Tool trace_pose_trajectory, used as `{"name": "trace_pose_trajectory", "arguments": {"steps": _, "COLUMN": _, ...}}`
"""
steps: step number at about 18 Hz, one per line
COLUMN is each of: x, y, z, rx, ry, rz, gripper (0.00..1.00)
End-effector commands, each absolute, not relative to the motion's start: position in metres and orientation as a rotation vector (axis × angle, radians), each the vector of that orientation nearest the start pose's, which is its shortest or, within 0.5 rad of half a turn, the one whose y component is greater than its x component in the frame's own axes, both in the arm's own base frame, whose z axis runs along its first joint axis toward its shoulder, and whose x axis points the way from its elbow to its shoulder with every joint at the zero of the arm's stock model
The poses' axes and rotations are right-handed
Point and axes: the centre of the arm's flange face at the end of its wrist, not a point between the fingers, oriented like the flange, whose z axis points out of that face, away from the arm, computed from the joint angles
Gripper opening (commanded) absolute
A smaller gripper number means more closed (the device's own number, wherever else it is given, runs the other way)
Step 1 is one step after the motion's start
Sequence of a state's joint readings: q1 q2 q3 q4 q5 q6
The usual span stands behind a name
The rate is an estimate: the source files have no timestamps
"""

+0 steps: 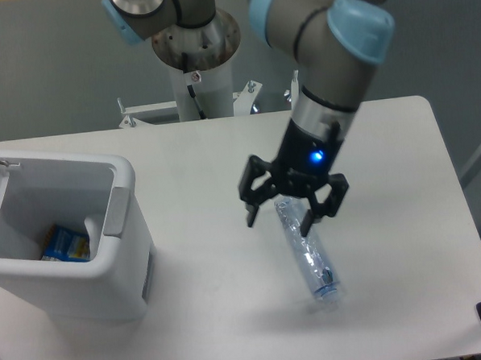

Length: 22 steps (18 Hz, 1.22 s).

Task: Place the trash in the trash can
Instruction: 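Move the gripper back over the clear water bottle, then lower the gripper onto the bottle's capped end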

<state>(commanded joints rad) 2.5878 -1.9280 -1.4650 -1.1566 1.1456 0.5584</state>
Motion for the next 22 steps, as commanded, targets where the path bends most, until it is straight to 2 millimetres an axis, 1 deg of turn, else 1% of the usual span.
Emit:
{"name": "trace_pose_trajectory", "arguments": {"steps": 2, "x": -0.468, "y": 0.489, "z": 0.372, "rx": -2.709, "ry": -0.599, "rz": -0.221, "gripper": 0.98}}
{"name": "trace_pose_trajectory", "arguments": {"steps": 4, "x": -0.478, "y": 0.491, "z": 0.353, "rx": -2.761, "ry": -0.630, "rz": -0.194, "gripper": 0.99}}
{"name": "trace_pose_trajectory", "arguments": {"steps": 7, "x": -0.482, "y": 0.494, "z": 0.335, "rx": -2.795, "ry": -0.646, "rz": -0.197, "gripper": 1.00}}
{"name": "trace_pose_trajectory", "arguments": {"steps": 9, "x": -0.486, "y": 0.498, "z": 0.317, "rx": -2.810, "ry": -0.666, "rz": -0.219, "gripper": 1.00}}
{"name": "trace_pose_trajectory", "arguments": {"steps": 10, "x": -0.491, "y": 0.500, "z": 0.311, "rx": -2.824, "ry": -0.673, "rz": -0.210, "gripper": 1.00}}
{"name": "trace_pose_trajectory", "arguments": {"steps": 11, "x": -0.495, "y": 0.504, "z": 0.308, "rx": -2.831, "ry": -0.692, "rz": -0.199, "gripper": 1.00}}
{"name": "trace_pose_trajectory", "arguments": {"steps": 13, "x": -0.496, "y": 0.519, "z": 0.298, "rx": -2.834, "ry": -0.763, "rz": -0.196, "gripper": 1.00}}
{"name": "trace_pose_trajectory", "arguments": {"steps": 14, "x": -0.500, "y": 0.523, "z": 0.293, "rx": -2.836, "ry": -0.802, "rz": -0.184, "gripper": 1.00}}
{"name": "trace_pose_trajectory", "arguments": {"steps": 16, "x": -0.504, "y": 0.535, "z": 0.290, "rx": -2.845, "ry": -0.843, "rz": -0.145, "gripper": 1.00}}
{"name": "trace_pose_trajectory", "arguments": {"steps": 17, "x": -0.506, "y": 0.539, "z": 0.285, "rx": -2.853, "ry": -0.866, "rz": -0.131, "gripper": 1.00}}
{"name": "trace_pose_trajectory", "arguments": {"steps": 19, "x": -0.509, "y": 0.541, "z": 0.277, "rx": -2.876, "ry": -0.898, "rz": -0.096, "gripper": 1.00}}
{"name": "trace_pose_trajectory", "arguments": {"steps": 20, "x": -0.506, "y": 0.544, "z": 0.273, "rx": -2.893, "ry": -0.892, "rz": -0.081, "gripper": 1.00}}
{"name": "trace_pose_trajectory", "arguments": {"steps": 21, "x": -0.505, "y": 0.544, "z": 0.272, "rx": -2.908, "ry": -0.893, "rz": -0.065, "gripper": 1.00}}
{"name": "trace_pose_trajectory", "arguments": {"steps": 22, "x": -0.505, "y": 0.542, "z": 0.267, "rx": -2.927, "ry": -0.897, "rz": -0.050, "gripper": 1.00}}
